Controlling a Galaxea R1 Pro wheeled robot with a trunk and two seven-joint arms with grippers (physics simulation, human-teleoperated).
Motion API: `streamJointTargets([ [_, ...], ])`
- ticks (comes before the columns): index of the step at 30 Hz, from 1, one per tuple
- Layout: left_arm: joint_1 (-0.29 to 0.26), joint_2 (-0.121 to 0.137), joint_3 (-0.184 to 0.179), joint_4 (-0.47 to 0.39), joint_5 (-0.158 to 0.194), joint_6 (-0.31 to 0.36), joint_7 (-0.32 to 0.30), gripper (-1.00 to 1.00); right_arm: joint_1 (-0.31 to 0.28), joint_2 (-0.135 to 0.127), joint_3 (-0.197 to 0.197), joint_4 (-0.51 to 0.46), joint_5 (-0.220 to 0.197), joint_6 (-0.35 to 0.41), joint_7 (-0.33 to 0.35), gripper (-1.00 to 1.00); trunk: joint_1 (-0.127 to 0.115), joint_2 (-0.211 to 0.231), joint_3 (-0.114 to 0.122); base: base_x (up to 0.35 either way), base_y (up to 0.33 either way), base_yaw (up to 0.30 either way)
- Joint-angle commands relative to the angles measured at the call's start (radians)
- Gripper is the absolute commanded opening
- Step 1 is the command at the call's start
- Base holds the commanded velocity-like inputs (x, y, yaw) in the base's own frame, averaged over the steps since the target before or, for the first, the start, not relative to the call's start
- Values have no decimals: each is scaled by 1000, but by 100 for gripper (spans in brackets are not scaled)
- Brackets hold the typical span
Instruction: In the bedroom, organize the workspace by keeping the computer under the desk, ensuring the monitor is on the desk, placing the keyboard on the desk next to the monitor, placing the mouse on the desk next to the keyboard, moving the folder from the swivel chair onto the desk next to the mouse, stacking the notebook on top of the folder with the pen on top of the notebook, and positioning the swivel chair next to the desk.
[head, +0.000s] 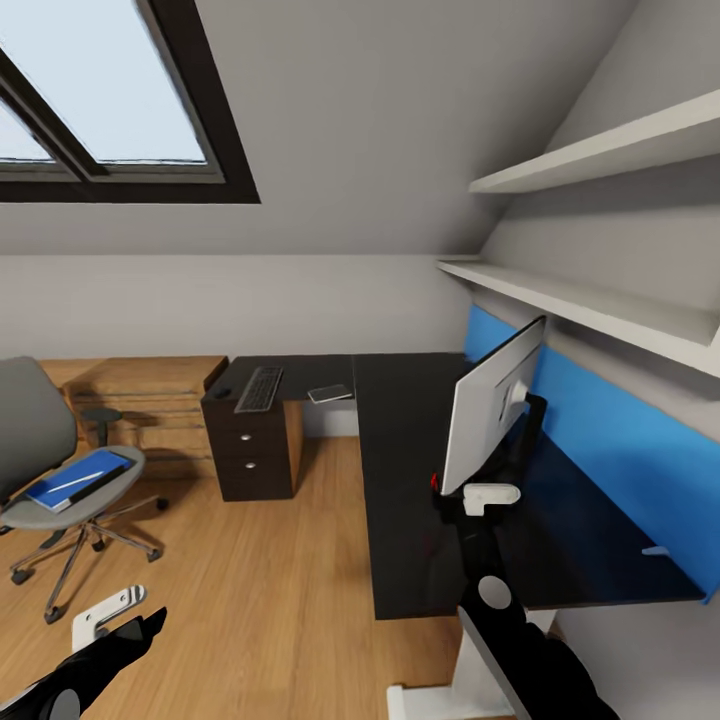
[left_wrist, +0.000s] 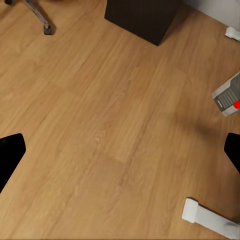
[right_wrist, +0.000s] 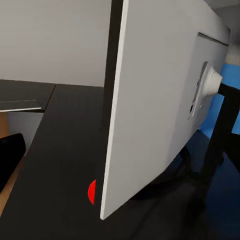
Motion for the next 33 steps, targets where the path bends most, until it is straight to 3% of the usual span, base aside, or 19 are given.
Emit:
streamJointTargets([
  [1, -1, -1, 2, -1, 7, 6, 1, 100, -1, -1, 4, 0, -4, 0, -8, 100, 1, -1, -1, 274, 2, 0],
  [16, -1, -1, 2, -1, 7, 6, 1, 100, -1, 0, 2, 2, -4, -1, -9, 100, 1, -1, -1, 198, 0, 0],
  [33, -1, -1, 2, -1, 7, 6, 1, 100, -1, 0, -3, 41, -5, 1, -13, 100, 1, -1, -1, 104, 0, 0],
])
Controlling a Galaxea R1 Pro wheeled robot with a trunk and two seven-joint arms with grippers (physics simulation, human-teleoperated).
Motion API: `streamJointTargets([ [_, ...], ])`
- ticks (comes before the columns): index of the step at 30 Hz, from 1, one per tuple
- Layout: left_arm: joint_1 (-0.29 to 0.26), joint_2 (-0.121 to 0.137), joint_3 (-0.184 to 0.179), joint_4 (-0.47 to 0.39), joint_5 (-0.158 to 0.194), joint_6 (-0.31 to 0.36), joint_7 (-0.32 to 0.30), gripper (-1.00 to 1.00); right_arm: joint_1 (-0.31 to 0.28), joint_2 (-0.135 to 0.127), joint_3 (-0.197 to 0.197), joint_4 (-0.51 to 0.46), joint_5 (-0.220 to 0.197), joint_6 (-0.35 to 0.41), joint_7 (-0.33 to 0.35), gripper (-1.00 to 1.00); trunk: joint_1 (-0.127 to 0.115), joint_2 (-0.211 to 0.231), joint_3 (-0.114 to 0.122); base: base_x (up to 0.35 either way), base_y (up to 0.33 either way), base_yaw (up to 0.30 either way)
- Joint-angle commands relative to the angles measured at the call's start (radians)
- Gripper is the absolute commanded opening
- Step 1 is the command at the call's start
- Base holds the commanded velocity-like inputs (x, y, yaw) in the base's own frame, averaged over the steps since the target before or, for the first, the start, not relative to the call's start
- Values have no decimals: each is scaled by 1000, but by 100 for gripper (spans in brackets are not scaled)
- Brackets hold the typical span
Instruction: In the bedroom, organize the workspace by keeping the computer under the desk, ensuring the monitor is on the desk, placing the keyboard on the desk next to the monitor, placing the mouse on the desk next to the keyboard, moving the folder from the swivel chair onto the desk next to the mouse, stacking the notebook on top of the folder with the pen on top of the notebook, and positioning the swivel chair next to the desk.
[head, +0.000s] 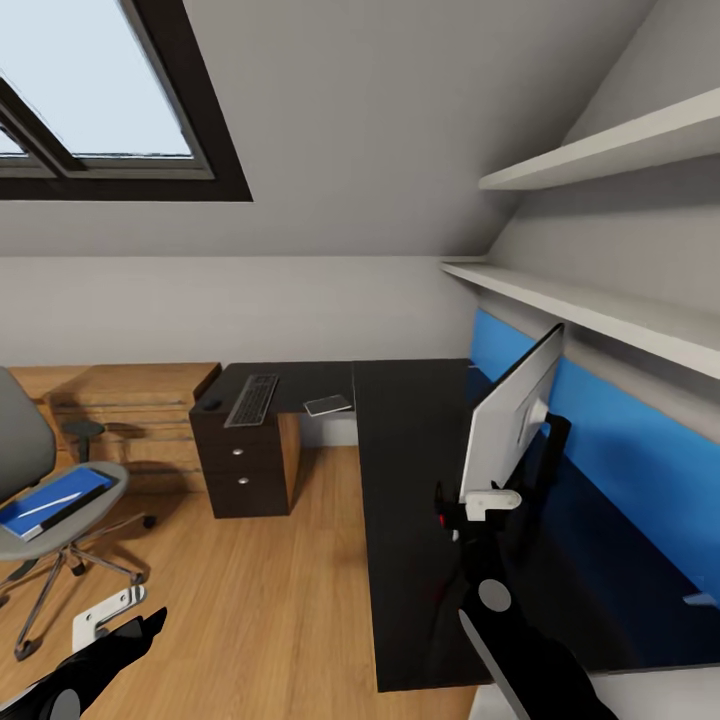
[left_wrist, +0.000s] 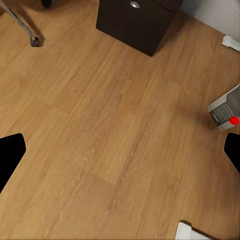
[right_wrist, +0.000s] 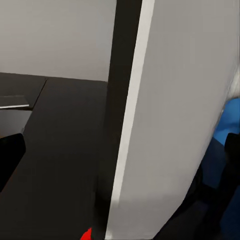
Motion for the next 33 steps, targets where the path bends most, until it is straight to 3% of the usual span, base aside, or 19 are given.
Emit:
streamJointTargets([
  [1, -1, -1, 2, -1, 7, 6, 1, 100, -1, -1, 4, 0, -5, 0, -7, 100, 0, -1, -2, 82, 0, 0],
  [10, -1, -2, 1, -1, 8, 5, 1, 100, -1, -1, -1, 2, -6, 1, -83, 100, 0, -1, -2, 112, 0, 0],
  [27, -1, -3, 0, -1, 9, 5, 1, 100, -1, -1, -4, 2, -7, 1, -91, 100, 0, -1, -2, 129, 0, 0],
  [33, -1, -2, -1, -1, 9, 5, 1, 100, -1, -1, -50, 2, -8, 1, -107, 100, 0, -1, -2, 37, 0, 0],
])
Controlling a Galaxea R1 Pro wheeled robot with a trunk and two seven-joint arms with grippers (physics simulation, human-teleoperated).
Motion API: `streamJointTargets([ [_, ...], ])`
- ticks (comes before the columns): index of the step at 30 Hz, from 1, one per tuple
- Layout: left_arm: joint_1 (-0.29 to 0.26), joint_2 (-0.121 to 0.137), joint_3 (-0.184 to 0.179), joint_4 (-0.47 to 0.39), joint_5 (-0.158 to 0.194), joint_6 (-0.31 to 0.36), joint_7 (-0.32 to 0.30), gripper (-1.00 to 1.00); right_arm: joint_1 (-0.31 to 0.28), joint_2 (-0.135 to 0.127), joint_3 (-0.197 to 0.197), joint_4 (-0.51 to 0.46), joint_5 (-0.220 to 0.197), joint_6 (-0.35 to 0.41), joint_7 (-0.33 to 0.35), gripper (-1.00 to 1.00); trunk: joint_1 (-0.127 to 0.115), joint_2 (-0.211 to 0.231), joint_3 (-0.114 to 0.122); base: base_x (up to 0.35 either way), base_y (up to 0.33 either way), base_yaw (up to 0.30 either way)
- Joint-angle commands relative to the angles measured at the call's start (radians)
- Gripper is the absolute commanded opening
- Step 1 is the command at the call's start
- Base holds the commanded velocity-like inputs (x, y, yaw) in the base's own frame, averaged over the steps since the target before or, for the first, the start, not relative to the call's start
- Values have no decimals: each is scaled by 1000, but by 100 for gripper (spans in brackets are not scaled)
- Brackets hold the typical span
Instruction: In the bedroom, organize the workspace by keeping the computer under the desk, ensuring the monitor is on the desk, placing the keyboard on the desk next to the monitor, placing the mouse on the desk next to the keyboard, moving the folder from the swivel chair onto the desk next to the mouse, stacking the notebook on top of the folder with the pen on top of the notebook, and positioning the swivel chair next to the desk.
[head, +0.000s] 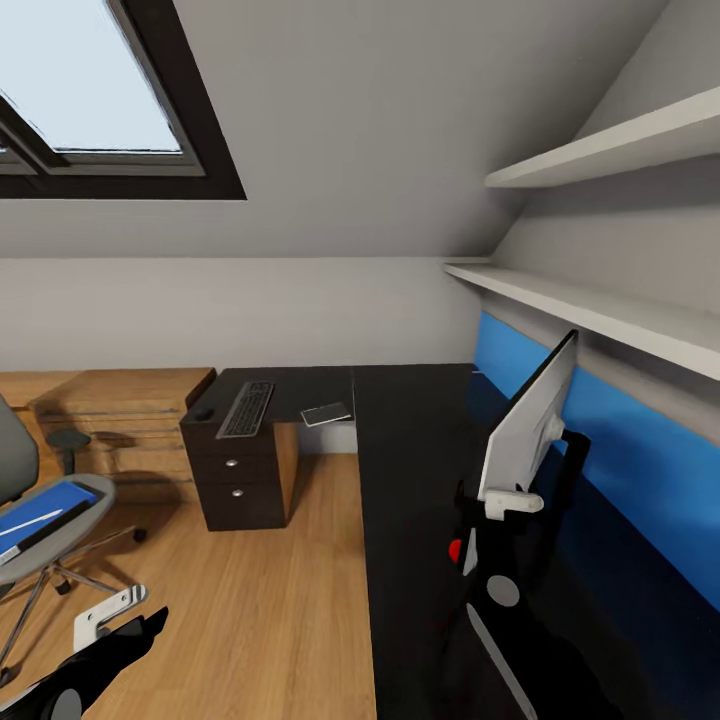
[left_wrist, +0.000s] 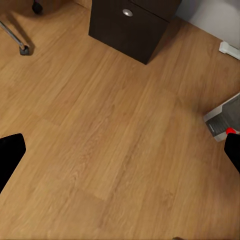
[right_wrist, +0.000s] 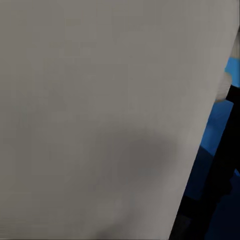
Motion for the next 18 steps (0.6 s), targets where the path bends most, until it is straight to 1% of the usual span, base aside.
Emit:
streamJointTargets([
  [1, -1, -1, 2, -1, 7, 6, 1, 100, -1, -1, 1, -1, -6, 0, -9, 100, 0, -1, -2, 6, 0, 0],
  [8, -1, -1, 2, -1, 7, 6, 1, 100, -1, 0, -22, -1, -7, 3, -47, 100, 0, -1, -2, 2, 0, 0],
  [12, -1, -2, 2, -1, 7, 6, 1, 100, -1, 0, -24, -1, -7, 4, -57, 100, 0, -1, -2, 0, 0, 0],
  [15, -1, -1, 2, -1, 7, 6, 1, 100, -1, 0, -25, -1, -8, 4, -58, 100, 0, -1, -2, -104, -99, 0],
  [18, -1, -1, 3, -1, 7, 7, 1, 100, -1, 0, -25, -1, -8, 4, -58, 100, 0, -1, -2, -199, -187, 0],
])
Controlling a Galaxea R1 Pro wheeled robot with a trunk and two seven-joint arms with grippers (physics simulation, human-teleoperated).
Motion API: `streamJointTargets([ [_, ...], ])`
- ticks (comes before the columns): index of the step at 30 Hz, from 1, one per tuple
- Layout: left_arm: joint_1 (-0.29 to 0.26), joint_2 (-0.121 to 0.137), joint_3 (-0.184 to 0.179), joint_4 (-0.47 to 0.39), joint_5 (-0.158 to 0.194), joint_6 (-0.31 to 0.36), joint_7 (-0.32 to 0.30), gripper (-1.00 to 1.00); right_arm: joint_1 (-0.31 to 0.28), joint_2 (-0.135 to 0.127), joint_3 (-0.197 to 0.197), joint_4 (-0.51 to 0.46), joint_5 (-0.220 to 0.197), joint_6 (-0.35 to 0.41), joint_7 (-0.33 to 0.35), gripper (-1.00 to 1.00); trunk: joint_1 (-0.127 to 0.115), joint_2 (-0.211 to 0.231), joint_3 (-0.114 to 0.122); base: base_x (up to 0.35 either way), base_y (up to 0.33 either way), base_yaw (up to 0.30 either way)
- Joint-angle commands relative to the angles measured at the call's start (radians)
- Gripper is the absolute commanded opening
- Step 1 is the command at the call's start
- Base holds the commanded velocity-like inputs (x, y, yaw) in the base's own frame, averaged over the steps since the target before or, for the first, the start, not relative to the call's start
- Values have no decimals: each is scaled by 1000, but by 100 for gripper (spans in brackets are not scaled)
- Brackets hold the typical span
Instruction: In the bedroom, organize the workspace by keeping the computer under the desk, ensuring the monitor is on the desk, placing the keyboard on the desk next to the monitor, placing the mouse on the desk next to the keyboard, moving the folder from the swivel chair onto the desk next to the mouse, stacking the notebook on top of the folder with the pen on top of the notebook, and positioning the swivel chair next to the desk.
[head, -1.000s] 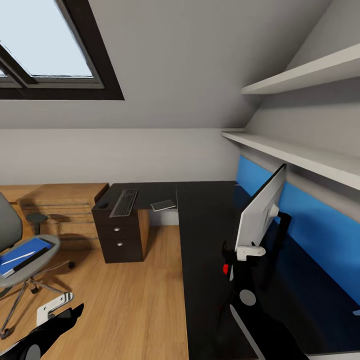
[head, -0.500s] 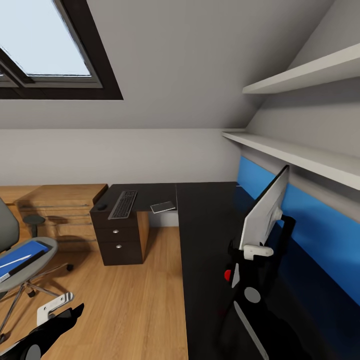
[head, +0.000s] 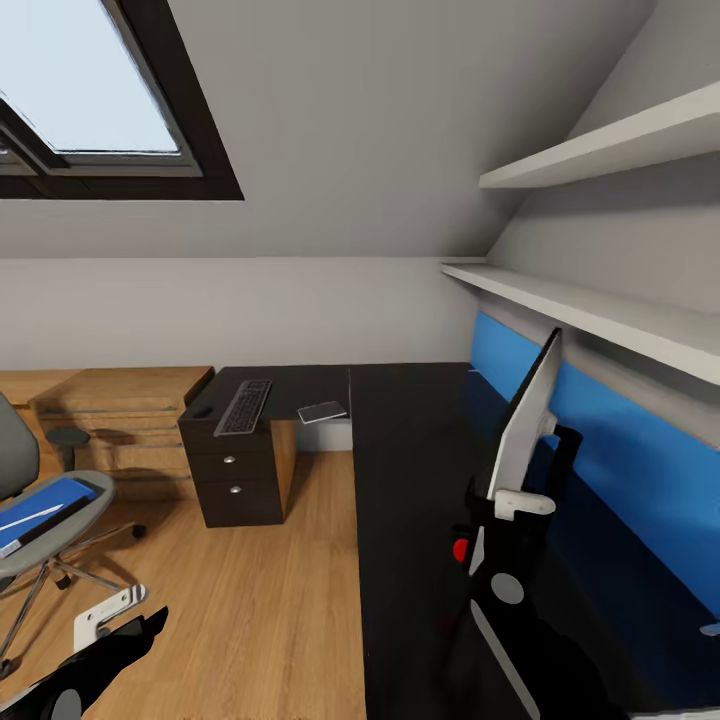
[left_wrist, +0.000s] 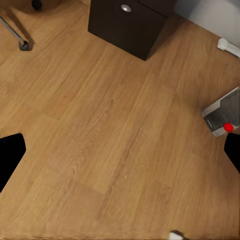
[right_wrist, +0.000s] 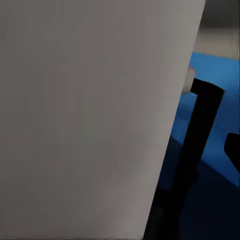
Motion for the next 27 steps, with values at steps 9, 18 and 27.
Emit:
streamJointTargets([
  [9, -1, -1, 3, -2, 7, 6, 1, 100, -1, -2, 3, 0, -8, -1, -8, 100, 0, -1, -2, -246, -229, 0],
  [18, -1, 0, 4, -2, 6, 6, 0, 100, -1, -2, 2, 1, -8, -1, -6, 100, 0, -1, -2, -192, -272, 0],
  [27, -1, 1, 6, -2, 7, 6, -1, 100, -1, -4, 2, 0, -8, -6, -2, 100, 0, -1, -2, -17, -63, 0],
])
